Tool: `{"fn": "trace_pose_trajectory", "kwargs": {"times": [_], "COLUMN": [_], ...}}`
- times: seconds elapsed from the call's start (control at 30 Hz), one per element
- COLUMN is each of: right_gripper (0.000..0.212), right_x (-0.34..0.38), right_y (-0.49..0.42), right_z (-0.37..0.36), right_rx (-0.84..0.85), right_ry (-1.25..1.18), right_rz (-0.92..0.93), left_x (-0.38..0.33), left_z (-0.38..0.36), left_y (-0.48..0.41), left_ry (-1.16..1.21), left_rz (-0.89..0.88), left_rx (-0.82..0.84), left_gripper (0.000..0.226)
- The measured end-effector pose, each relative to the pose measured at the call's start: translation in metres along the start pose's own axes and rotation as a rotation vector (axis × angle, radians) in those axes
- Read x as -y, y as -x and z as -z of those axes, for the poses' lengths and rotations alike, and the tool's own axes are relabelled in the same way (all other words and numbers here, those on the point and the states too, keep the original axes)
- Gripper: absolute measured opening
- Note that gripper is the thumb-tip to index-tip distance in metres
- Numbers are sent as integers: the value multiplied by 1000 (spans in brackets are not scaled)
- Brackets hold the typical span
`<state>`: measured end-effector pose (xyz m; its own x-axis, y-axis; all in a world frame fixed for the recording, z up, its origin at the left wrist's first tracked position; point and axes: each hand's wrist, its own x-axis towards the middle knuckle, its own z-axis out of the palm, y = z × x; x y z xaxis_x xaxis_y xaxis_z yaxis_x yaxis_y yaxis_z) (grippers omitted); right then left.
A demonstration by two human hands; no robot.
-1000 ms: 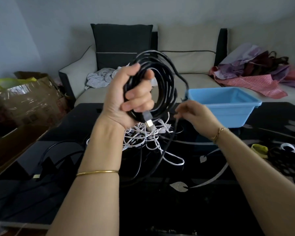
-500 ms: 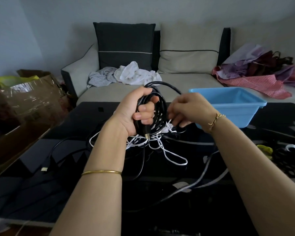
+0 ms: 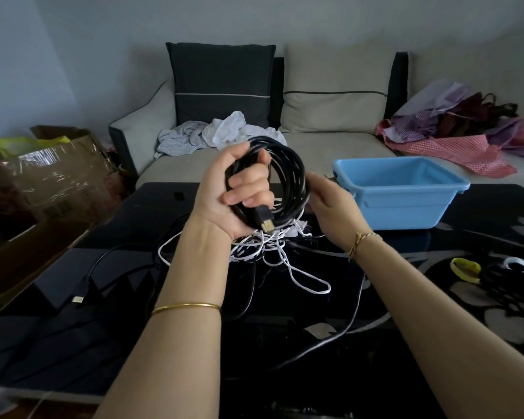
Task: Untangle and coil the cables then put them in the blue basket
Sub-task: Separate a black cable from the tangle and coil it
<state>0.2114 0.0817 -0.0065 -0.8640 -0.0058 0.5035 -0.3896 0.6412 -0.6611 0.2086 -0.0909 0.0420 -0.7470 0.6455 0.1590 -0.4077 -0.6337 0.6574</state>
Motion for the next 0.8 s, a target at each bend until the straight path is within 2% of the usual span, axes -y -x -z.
{"fn": "trace_pose_trajectory", "kwargs": {"times": [0.1,0.23,0.33,0.47,0.53,0.6,0.73,0.8], "right_gripper": [21,23,26,19,18,18,19,15], "right_x": [4,15,28,57,71,83,94,95], "right_y": [3,9,15,14,13,14,14,13], "right_z": [-3,-1,6,14,16,19,32,40], "right_rx": [77,324,459,634,619,594,618,589], "right_ry": [78,306,314,379,463,485,428,386], "right_rz": [-4,-61,-91,-58,1,21,-12,-57], "left_x": [1,-3,-9,-5,0,6,21,25], "left_z": [0,-1,1,6,7,6,9,15], "left_y": [-4,-8,-9,-15,-20,-23,-22,-25], "left_ry": [103,230,154,-79,-231,-497,-946,-1135], "left_rz": [-131,-331,-476,-586,-621,-668,-738,-678], "left_rx": [-39,-208,-373,-600,-669,-710,-628,-591], "left_gripper": [28,31,35,35,32,25,27,32]}}
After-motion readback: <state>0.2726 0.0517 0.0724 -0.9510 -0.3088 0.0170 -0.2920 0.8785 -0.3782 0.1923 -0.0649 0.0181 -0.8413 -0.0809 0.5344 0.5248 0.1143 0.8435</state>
